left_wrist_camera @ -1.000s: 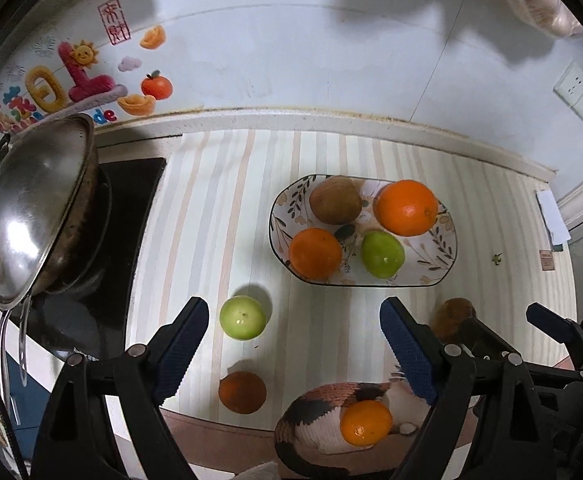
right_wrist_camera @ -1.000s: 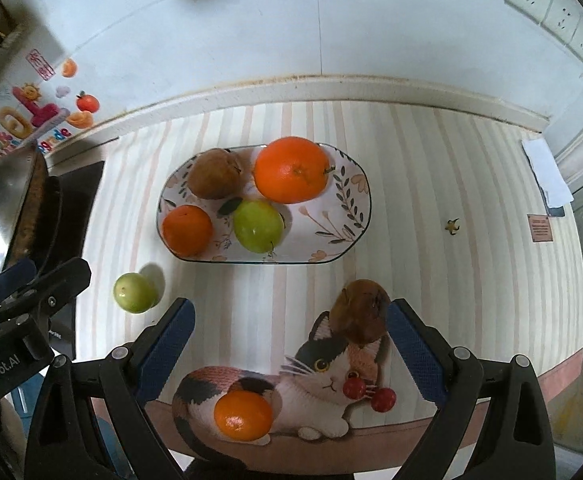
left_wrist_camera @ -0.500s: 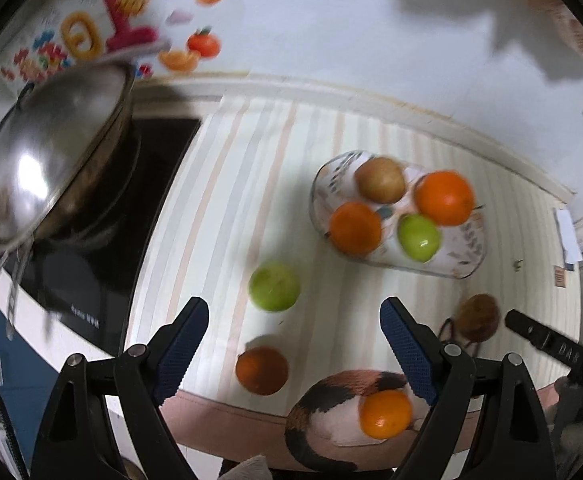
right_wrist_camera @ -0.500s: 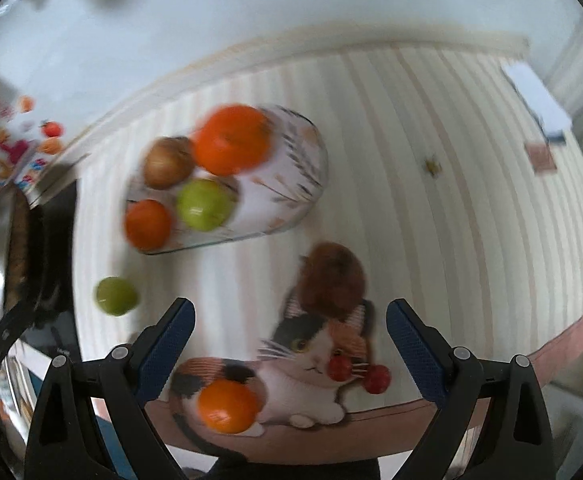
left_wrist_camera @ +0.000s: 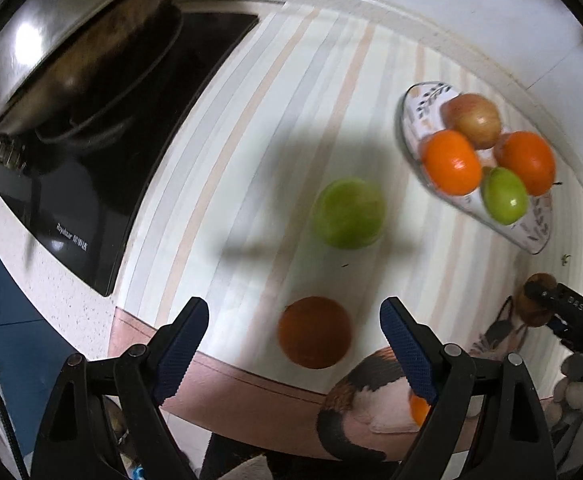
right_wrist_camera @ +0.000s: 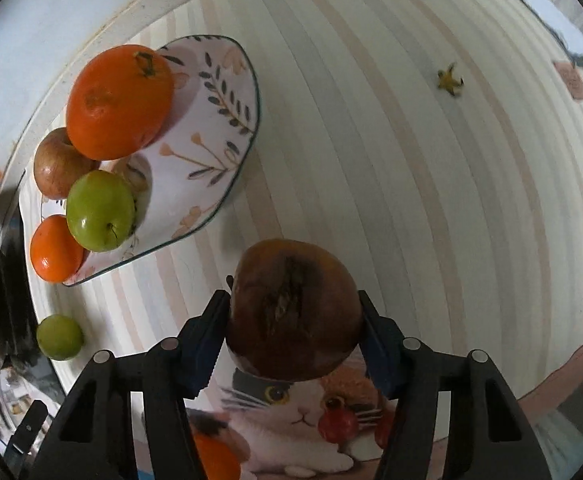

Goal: Organize fruits
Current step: 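Grasp the dark red apple with the right tool while the left tool grasps the brownish fruit, then lower both fruits onto the floral plate and open both tools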

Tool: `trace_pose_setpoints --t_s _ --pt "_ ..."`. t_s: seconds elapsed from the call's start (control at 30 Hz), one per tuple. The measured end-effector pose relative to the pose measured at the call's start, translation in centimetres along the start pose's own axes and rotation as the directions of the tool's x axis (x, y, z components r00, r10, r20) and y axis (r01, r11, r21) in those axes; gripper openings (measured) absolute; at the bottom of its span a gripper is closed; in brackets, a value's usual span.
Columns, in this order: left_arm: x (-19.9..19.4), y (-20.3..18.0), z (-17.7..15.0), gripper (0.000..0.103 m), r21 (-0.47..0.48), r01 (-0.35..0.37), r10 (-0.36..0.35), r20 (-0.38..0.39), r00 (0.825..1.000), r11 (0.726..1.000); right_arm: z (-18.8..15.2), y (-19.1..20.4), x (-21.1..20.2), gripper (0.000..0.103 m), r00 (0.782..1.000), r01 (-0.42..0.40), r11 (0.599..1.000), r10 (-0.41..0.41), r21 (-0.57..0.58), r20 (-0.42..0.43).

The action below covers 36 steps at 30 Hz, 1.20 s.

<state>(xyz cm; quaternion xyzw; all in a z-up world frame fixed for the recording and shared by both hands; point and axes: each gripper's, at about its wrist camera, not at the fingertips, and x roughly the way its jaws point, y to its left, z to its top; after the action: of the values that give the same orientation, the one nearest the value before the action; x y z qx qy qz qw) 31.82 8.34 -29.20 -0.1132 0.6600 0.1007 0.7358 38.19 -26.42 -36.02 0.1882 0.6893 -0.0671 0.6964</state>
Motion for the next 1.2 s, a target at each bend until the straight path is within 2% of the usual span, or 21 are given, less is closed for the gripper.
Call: trace_pose_setpoints --t_s 0.1,0.33,0.37,0.4,0.43,0.53,0.63,0.8,1.03,1.2 --pt "1.5 0.1 -0.1 0.088 0.008 0.007 -0.007 -0.051 0.999 1.0 -0.8 1.6 0.1 0.063 1.0 -0.007 0.998 0.005 -0.069 -0.026" --pt "5.8 -1.5 -0.9 0.088 0.067 0.01 0.001 -0.154 0.988 0.998 -5.6 5.2 0.4 0.063 0.993 -0.068 0.97 0.041 -0.235 -0.115" --pt "6.3 -1.7 -1.0 0.083 0.072 0.011 0.001 -0.161 0.987 0.997 -6.2 5.6 0.6 0.063 0.992 -0.065 0.966 0.035 -0.252 -0.124" --pt "6.7 -2.0 -1.0 0.074 0.084 0.012 0.002 -0.165 0.986 0.996 -6.6 5.8 0.8 0.063 0.992 -0.058 0.963 0.026 -0.262 -0.126" --pt "6.9 -2.3 -1.1 0.053 0.088 0.025 -0.011 -0.164 0.986 0.996 -7.0 6.1 1.0 0.063 0.992 -0.051 0.961 0.017 -0.272 -0.124" --pt "6.7 -3.4 -1.4 0.053 0.118 0.002 0.013 -0.123 0.992 0.993 -7.3 6.6 1.4 0.063 0.993 -0.027 0.955 -0.007 -0.295 -0.116" --pt "6.7 -5.0 -2.0 0.053 0.152 0.016 0.003 -0.124 0.992 0.988 -7.6 7.2 1.8 0.063 0.993 -0.016 0.951 -0.021 -0.309 -0.115" --pt "6.7 -8.1 -3.0 0.053 0.231 0.0 0.022 -0.094 0.995 0.973 -6.9 7.0 2.0 0.064 0.989 -0.04 0.959 -0.001 -0.28 -0.145" --pt "6.4 -10.4 -2.5 0.053 0.245 0.005 0.016 -0.084 0.996 0.97 -5.9 5.4 1.6 0.063 0.99 -0.091 0.968 0.062 -0.233 -0.129" --pt "4.8 -10.7 -2.2 0.053 0.235 0.031 -0.016 -0.064 0.998 0.972 -5.8 4.6 0.8 0.063 0.993 -0.091 0.968 0.069 -0.235 -0.099"
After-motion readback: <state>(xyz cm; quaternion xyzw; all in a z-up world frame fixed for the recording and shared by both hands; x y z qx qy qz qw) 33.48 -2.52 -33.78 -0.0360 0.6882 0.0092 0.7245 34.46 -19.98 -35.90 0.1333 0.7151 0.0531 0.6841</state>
